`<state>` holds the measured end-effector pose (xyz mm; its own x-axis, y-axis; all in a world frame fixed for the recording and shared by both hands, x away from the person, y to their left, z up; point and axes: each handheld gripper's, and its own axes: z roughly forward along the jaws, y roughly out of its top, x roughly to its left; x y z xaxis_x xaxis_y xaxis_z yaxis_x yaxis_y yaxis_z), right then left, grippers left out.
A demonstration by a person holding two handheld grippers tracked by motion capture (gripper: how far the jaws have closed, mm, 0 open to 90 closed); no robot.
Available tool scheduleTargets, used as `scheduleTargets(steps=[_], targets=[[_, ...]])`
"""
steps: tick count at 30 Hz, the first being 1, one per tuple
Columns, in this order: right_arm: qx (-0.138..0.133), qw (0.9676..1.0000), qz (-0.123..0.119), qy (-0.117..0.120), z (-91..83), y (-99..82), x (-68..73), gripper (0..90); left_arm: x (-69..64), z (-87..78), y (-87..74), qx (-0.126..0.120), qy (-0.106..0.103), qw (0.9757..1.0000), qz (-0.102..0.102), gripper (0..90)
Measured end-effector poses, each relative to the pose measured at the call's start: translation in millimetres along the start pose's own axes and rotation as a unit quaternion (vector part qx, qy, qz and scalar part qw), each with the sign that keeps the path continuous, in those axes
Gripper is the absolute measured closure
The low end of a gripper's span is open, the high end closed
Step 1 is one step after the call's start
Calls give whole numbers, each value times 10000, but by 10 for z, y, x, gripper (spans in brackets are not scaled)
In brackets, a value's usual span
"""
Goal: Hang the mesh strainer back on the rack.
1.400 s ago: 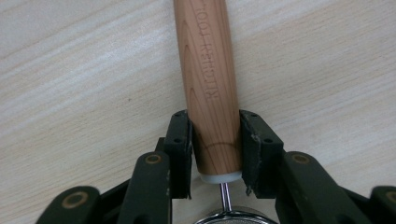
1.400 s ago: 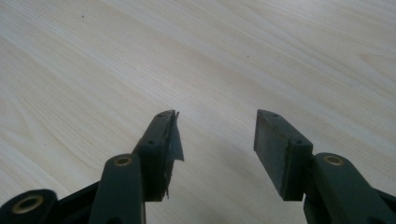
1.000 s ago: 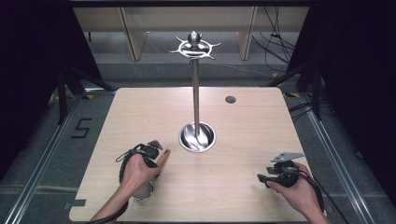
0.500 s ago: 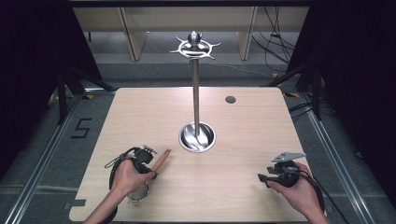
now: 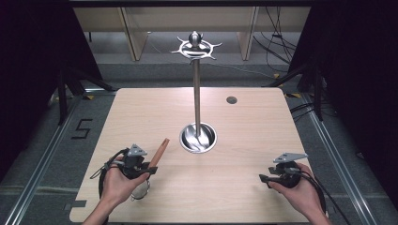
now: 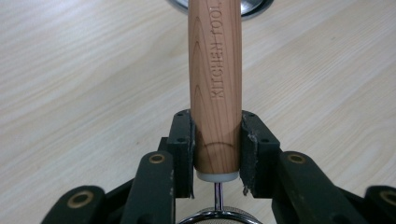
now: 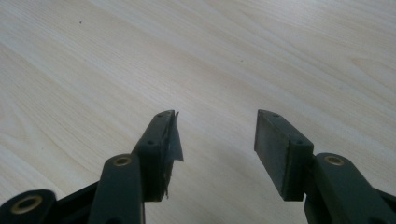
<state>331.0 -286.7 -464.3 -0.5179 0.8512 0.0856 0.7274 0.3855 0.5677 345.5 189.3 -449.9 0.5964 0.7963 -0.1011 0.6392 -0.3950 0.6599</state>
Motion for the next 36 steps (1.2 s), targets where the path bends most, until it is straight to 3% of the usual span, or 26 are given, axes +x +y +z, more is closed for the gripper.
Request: scheduleTargets(steps=[1, 3, 4, 5, 6, 9, 10, 12, 13, 14, 15, 16, 17, 19, 20, 21, 23, 25, 26, 27, 28, 29, 30, 33, 35, 36], targets=[[-15, 10000, 15, 23, 4, -1, 2, 492, -15, -18, -2, -135, 15, 9999, 45, 680], [-129, 9999, 25, 36, 21, -8, 4, 492, -13, -32, 2, -141, -22, 9998, 114, 680], [-151, 9999, 36, 52, 18, -9, 7, 492, -51, -36, 9, -419, -26, 9991, 104, 680], [-183, 9998, -13, 33, 18, -8, 2, 492, -51, -36, 9, -419, -26, 9991, 104, 680], [-137, 9998, 112, 56, 2, -1, 17, 493, -76, -53, 23, -570, -60, 9982, 191, 681], [-335, 9993, 138, 24, 27, -5, 27, 492, -119, -57, 36, -790, -76, 9968, 120, 681], [-421, 9990, -122, -40, 32, -7, -4, 492, -141, -82, 49, -863, -89, 9960, 200, 681], [-190, 9997, -132, 9, -8, 9, -5, 492, -173, -88, 54, -1021, -83, 9946, 154, 681], [-209, 9996, -191, -30, 1, 4, -10, 492, -173, -101, 57, -1070, -95, 9939, 236, 681], [-135, 9999, 68, 22, -1, 0, 36, 493, -183, -107, 59, -1129, -96, 9934, 190, 681], [-203, 9995, -232, -42, 4, 12, -1, 492, -183, -107, 59, -1129, -96, 9934, 190, 681], [-545, 9979, -312, -129, 66, -5, -3, 493, -200, -120, 67, -1294, -125, 9915, 37, 681], [-412, 9990, -172, -96, 47, -4, 26, 493, -204, -137, 73, -1352, -98, 9908, 20, 681], [-477, 9980, -384, -125, 49, 6, -4, 493, -205, -150, 76, -1392, -95, 9902, 18, 681], [-451, 9980, -429, -133, 40, 10, -10, 493, -207, -178, 87, -1510, -116, 9885, -31, 681], [-451, 9980, -429, -133, 40, 10, -10, 493, -207, -178, 87, -1510, -116, 9885, -31, 681], [-457, 9981, -399, -129, 45, 5, -13, 493, -218, -204, 96, -1657, -87, 9861, -58, 681], [-224, 9995, -212, -53, 8, 12, 9, 493, -219, -233, 110, -1722, -61, 9850, -24, 681], [-303, 9990, -328, -79, 22, 9, -8, 493, -216, -241, 119, -1790, -103, 9838, -23, 681], [-468, 9987, -162, -90, 47, 1, 24, 493, -228, -247, 125, -1846, -134, 9826, -150, 681], [-469, 9989, -58, -70, 43, 4, 37, 492, -233, -263, 136, -1863, -100, 9823, -148, 681], [-469, 9989, -58, -70, 43, 4, 37, 492, -233, -263, 136, -1863, -100, 9823, -148, 681], [-304, 9994, -167, -55, 7, 16, 10, 492, -244, -286, 157, -1953, -93, 9806, -132, 681], [-314, 9990, -306, -108, 5, 16, -12, 492, -267, -322, 188, -2053, -71, 9787, -68, 681], [-323, 9993, -188, -99, -5, 19, 4, 492, -287, -352, 211, -2123, -39, 9772, -39, 681], [-369, 9988, -288, -129, -1, 14, -5, 492, -309, -386, 238, -2223, -25, 9750, -8, 681]])
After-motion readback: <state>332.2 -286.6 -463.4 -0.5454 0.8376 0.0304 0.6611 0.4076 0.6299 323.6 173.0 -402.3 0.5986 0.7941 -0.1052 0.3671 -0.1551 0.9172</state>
